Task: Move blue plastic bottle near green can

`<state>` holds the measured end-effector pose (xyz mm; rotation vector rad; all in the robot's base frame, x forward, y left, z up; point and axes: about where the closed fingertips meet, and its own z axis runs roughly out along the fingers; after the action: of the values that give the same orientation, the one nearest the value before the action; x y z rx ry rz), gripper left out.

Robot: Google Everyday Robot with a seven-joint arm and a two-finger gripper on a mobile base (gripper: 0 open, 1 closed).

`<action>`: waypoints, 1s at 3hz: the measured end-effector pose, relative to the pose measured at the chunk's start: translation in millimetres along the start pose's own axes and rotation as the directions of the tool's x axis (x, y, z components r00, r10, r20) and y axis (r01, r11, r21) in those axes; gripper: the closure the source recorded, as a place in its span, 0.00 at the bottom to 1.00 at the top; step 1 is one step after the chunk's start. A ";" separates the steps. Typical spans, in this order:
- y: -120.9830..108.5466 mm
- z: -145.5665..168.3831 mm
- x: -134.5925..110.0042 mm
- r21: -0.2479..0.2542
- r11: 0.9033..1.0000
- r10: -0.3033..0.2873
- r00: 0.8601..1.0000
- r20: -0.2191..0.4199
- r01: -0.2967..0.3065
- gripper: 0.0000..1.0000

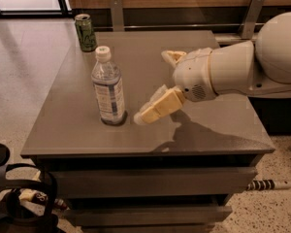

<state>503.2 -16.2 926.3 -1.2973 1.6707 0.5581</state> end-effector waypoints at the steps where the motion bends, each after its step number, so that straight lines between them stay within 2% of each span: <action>1: -0.6 47.5 1.3 -0.071 0.997 0.032 0.991 0.133 -0.023 0.00; 2: -1.5 71.6 1.3 -0.113 0.992 0.076 0.974 0.213 -0.053 0.00; 3: -0.8 85.5 -8.0 -0.148 0.985 0.137 0.933 0.332 -0.092 0.00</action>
Offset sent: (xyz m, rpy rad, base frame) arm 0.0437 0.0719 -0.0499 0.3465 0.0582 0.1270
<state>537.0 55.2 892.7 -1.1216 1.4430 0.9215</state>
